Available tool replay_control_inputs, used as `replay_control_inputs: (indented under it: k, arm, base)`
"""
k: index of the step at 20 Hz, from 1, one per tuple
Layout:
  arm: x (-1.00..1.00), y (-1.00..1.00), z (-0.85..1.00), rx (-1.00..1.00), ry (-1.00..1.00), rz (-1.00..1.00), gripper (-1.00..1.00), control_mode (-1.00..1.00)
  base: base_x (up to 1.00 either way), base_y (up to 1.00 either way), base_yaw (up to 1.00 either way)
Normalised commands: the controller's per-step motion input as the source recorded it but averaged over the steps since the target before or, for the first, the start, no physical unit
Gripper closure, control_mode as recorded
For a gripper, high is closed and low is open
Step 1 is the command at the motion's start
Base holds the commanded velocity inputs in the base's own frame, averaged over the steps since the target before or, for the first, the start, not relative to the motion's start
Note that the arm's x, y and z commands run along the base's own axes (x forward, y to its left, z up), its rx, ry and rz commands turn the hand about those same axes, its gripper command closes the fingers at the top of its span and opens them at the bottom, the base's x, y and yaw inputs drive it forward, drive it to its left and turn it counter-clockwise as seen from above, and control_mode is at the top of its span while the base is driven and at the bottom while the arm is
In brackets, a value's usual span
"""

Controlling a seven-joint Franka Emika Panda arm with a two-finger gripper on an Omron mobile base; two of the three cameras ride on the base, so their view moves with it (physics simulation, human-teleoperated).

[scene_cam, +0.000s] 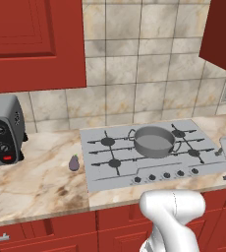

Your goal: Turn on the burner for the pot on the stove. Wait thirty seconds for the pot to heat up. Then add the eggplant to the pot.

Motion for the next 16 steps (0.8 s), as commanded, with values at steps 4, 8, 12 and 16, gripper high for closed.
replay_control_inputs:
  k: [4,8,12,16]
  arm:
    - [0.0,0.0,0.0,0.0,0.0,0.0,-1.0,-1.0]
    - [0.0,0.0,0.0,0.0,0.0,0.0,-1.0,-1.0]
    - [0.0,0.0,0.0,0.0,0.0,0.0,-1.0,-1.0]
    - [0.0,0.0,0.0,0.0,0.0,0.0,-1.0,-1.0]
  base:
    - [0.0,0.0,0.0]
    - [0.0,0.0,0.0]
    - [0.0,0.0,0.0]
    - [0.0,0.0,0.0]
